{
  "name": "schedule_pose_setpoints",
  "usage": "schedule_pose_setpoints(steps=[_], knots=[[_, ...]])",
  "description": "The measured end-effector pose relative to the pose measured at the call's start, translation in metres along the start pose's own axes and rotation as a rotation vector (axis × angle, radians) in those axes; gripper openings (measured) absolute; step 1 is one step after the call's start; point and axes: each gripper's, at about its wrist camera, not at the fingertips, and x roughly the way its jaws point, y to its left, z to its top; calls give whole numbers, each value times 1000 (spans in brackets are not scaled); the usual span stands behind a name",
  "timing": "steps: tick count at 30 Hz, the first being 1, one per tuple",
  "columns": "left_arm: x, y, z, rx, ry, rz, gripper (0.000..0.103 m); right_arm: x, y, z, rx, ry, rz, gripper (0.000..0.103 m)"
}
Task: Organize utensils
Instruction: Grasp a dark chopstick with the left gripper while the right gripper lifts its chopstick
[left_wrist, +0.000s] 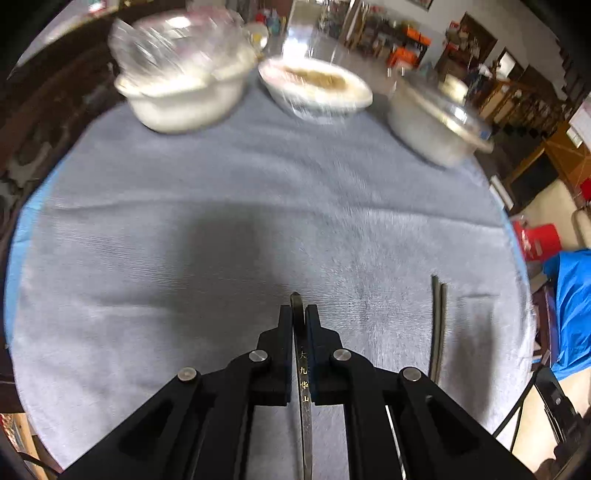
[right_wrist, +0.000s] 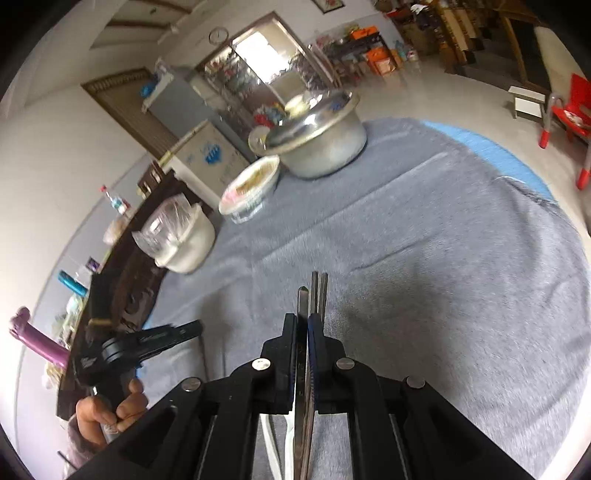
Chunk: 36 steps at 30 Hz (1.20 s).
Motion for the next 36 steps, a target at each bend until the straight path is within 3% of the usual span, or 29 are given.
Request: schedule_pose_setpoints(steps=[7, 12, 28, 36], knots=[[-82, 21, -18, -13, -206, 20, 6, -47, 1, -16, 29, -112, 23, 7], [-130, 38, -42, -33, -307, 5, 6, -79, 4, -29, 35, -170, 38, 7], [-221, 51, -104, -23, -461, -78, 6, -160, 34, -55, -46, -339, 31, 7], [-256, 52, -120, -25, -527, -90, 6, -188, 55, -59, -97, -420, 37, 7]])
